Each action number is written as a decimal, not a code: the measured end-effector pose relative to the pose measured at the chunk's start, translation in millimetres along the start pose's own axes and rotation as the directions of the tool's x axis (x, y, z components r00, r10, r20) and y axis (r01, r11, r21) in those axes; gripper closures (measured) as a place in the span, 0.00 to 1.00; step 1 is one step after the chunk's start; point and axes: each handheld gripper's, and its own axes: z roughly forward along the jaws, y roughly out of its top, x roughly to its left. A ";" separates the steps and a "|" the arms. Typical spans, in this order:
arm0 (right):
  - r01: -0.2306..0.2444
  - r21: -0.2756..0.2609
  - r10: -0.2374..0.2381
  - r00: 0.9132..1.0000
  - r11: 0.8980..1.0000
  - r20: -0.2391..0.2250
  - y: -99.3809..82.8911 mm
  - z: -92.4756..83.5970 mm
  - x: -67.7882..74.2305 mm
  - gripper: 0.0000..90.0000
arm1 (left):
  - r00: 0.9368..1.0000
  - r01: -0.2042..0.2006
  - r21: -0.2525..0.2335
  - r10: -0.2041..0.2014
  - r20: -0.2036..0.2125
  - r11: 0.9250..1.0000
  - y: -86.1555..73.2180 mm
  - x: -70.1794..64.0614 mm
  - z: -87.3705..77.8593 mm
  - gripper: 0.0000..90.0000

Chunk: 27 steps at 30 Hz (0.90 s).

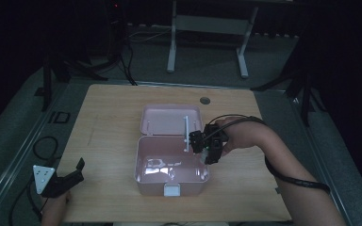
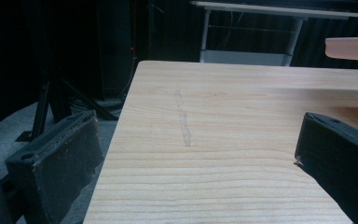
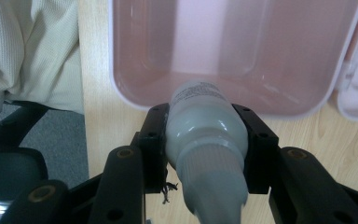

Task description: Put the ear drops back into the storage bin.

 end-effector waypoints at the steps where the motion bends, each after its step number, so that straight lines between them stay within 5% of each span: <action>1: 0.008 0.000 -0.008 1.000 1.000 -0.002 2.4 0.7 0.1 0.66 | 1.000 0.001 0.000 -0.001 0.000 1.000 0.0 0.0 0.0 0.01; 15: 0.058 0.021 -0.057 0.998 0.998 -0.038 25.5 26.8 -2.0 0.66 | 1.000 0.003 0.000 -0.003 0.001 1.000 0.0 0.1 0.1 0.01; 27: 0.103 0.065 -0.100 0.994 0.993 -0.043 38.6 67.8 -5.3 0.66 | 1.000 0.002 0.001 -0.002 0.002 1.000 0.0 0.1 0.2 0.01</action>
